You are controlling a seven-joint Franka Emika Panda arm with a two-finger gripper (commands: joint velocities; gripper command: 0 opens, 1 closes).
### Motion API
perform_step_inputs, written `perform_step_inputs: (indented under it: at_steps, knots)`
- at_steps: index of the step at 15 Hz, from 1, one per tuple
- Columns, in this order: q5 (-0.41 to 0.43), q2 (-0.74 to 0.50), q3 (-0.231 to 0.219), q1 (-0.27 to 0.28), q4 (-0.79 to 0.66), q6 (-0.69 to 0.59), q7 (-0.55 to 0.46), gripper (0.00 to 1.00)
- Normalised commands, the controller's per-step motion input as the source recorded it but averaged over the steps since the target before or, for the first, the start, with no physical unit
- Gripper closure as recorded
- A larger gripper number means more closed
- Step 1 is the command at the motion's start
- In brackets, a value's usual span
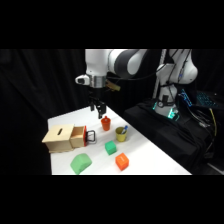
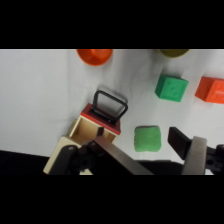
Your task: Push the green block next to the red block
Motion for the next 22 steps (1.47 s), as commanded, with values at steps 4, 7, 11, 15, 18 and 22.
perform_step_inputs:
  at_steps: [4, 7, 11, 15, 18, 22]
  knots:
    - [0.119, 0.19, 0.043, -0.034, 0.04, 0.11, -0.1, 0.0]
    - [0.143, 0.22, 0.062, -0.046, 0.04, 0.17, -0.13, 0.0]
    - [0.163, 0.21, 0.085, -0.064, 0.04, 0.23, -0.16, 0.0]
    - [0.15, 0.21, 0.094, -0.092, 0.04, 0.24, -0.18, 0.0]
    - [0.117, 0.19, 0.094, -0.104, 0.05, 0.22, -0.19, 0.0]
    - [0.085, 0.18, 0.095, -0.104, 0.06, 0.23, -0.2, 0.0]
